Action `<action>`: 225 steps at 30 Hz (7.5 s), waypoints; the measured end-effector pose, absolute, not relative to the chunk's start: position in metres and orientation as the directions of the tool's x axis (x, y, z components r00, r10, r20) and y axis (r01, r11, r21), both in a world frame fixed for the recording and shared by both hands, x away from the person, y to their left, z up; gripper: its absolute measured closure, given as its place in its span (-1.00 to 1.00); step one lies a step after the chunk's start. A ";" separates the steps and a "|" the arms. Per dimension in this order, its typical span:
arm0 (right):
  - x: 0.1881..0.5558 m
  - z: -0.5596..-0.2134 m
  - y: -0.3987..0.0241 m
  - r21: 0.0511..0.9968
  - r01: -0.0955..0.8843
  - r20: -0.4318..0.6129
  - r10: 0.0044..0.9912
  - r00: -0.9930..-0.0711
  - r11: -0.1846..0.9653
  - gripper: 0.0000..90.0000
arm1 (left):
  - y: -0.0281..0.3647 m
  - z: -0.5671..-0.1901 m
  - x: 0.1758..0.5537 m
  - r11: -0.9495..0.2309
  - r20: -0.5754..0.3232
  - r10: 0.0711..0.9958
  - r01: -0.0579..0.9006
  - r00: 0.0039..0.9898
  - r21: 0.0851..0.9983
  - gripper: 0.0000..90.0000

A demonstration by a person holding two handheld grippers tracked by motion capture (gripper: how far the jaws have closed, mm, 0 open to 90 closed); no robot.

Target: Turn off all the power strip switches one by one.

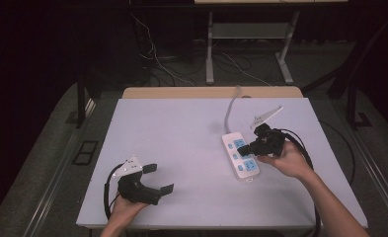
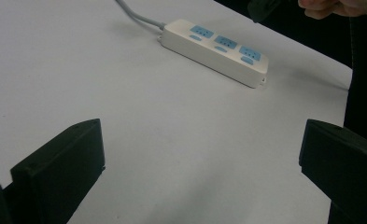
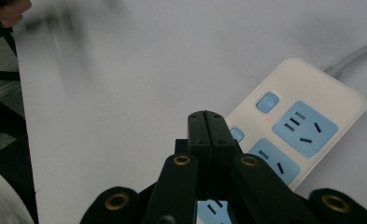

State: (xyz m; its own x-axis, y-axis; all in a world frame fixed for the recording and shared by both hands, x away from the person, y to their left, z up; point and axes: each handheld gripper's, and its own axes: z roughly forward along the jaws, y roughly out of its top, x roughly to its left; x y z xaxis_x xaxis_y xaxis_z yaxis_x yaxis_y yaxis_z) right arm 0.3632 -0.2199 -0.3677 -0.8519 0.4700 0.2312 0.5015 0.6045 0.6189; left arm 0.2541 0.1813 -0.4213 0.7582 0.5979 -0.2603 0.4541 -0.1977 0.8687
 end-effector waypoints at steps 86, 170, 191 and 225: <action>0.392 -0.415 -0.204 0.572 0.510 0.233 0.469 -0.852 0.643 1.00 | 0.181 -0.422 0.255 -0.203 -0.258 0.599 0.455 0.758 0.867 -1.00; 0.423 -0.392 -0.208 0.614 0.551 0.273 0.504 -0.820 0.565 1.00 | 0.183 -0.422 0.256 -0.200 -0.260 0.599 0.456 0.758 0.867 -1.00; 0.431 -0.411 -0.198 0.570 0.569 0.287 0.505 -0.814 0.592 1.00 | 0.184 -0.422 0.257 -0.200 -0.259 0.599 0.455 0.757 0.868 -1.00; 0.430 -0.419 -0.199 0.599 0.547 0.265 0.500 -0.824 0.585 1.00 | 0.179 -0.423 0.256 -0.210 -0.260 0.592 0.457 0.763 0.864 -1.00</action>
State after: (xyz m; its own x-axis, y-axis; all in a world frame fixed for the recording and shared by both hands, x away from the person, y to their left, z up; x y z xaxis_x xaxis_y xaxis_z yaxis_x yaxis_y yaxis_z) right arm 0.4300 -0.1990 -0.4188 -0.8244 0.5003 0.2647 0.5472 0.5849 0.5988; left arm 0.2556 0.1793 -0.4229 0.7631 0.5917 -0.2599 0.4572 -0.2101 0.8642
